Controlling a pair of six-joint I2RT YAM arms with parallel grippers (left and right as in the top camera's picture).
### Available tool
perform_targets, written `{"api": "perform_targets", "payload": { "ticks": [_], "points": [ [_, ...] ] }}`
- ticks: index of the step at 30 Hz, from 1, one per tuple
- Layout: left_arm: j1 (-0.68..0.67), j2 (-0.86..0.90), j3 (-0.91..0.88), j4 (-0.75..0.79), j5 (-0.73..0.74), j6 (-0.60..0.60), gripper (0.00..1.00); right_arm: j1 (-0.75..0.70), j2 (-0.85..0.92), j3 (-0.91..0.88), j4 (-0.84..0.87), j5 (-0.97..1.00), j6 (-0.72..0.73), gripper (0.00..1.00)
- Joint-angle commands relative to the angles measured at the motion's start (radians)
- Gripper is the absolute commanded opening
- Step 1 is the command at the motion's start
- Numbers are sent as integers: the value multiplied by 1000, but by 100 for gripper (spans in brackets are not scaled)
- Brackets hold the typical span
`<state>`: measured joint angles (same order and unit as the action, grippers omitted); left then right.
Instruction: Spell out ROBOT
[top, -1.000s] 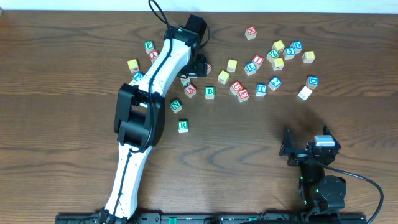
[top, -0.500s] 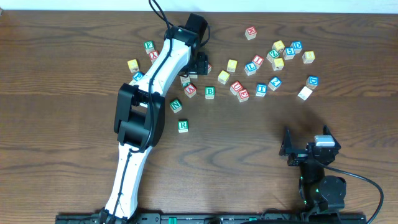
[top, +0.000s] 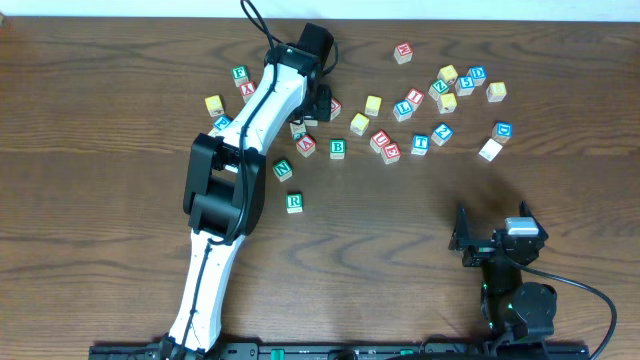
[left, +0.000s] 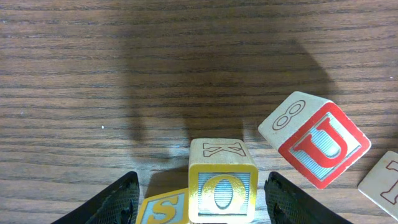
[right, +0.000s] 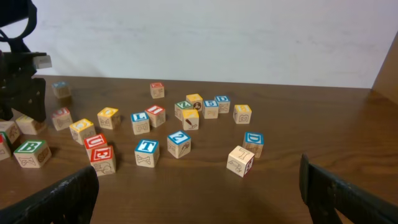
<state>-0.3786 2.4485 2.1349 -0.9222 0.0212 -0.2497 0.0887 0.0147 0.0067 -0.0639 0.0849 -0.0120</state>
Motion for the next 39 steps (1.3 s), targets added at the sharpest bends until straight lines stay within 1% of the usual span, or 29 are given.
{"api": "perform_targets", "payload": {
  "ticks": [1,9,16,17,20,21,30,33,39],
  "points": [
    [2,23,-17,6,0,14,64,-6,-3,-1,-4,-2,-12,99],
    [2,23,-62,50,0,14,64,-6,-3,-1,-4,-2,-11,99],
    [2,23,-63,66,0,18,64,-6,-3,-1,-4,-2,-12,99],
    [2,23,-63,68,0,21,63,-6,-3,-1,-4,-2,-11,99],
    [2,23,-63,76,0,21,52,-6,-3,-1,-4,-2,-12,99],
    [2,23,-63,78,0,21,51,-6,-3,-1,-4,-2,-11,99],
    [2,23,-63,88,0,32,50,-6,-3,-1,-4,-2,-12,99],
    [1,23,-63,87,0,32,45,-6,-3,-1,-4,-2,-12,99],
    [2,23,-63,94,1,32,45,-6,-3,-1,-4,-2,-12,99]
  ]
}}
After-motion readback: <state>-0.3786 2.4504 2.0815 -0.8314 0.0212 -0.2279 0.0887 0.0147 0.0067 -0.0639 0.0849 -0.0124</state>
